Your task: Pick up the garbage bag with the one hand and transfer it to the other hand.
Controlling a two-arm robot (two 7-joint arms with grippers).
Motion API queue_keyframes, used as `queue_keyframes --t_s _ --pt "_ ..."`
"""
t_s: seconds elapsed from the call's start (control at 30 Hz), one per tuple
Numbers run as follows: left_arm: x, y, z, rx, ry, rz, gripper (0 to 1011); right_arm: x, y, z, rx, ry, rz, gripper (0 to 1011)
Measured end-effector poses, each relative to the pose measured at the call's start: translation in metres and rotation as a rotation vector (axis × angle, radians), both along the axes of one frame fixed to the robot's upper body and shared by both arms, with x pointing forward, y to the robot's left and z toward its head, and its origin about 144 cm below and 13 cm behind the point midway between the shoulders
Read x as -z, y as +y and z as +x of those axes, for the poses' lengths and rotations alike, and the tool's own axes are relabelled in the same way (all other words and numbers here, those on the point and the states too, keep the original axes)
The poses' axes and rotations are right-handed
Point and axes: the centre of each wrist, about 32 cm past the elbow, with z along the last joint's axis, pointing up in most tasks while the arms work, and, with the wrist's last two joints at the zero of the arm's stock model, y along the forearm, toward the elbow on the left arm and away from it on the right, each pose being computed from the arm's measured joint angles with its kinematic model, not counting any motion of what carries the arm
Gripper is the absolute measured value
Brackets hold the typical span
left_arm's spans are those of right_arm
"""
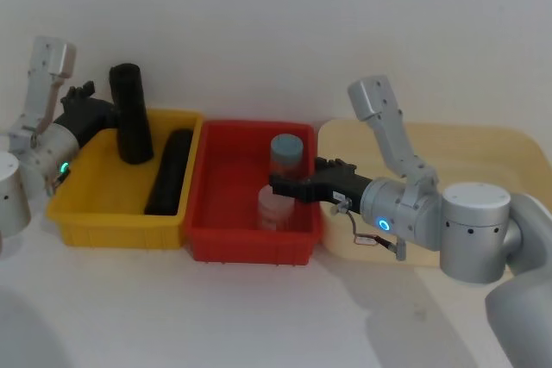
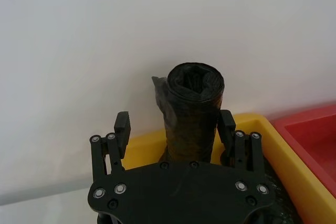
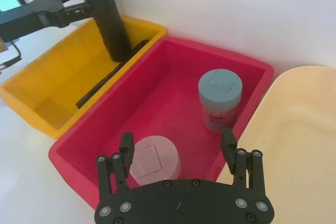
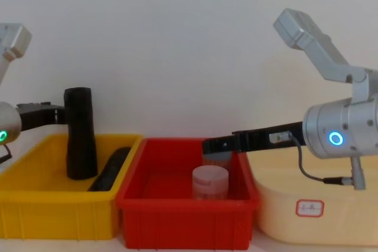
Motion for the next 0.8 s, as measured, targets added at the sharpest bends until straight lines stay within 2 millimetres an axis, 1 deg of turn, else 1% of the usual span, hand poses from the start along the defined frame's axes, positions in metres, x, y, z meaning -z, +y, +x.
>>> queue_keyframes --t_s 0.43,0.8 --pt "0.009 -0.005 0.016 0.023 0.016 -0.013 1000 0.004 -0.002 0.004 -0.018 0.036 -0.015 1000" --pt "0.008 -0.007 0.020 0.040 0.013 -0.014 1000 0.010 0.000 0.007 -0.032 0.059 -0.023 1000"
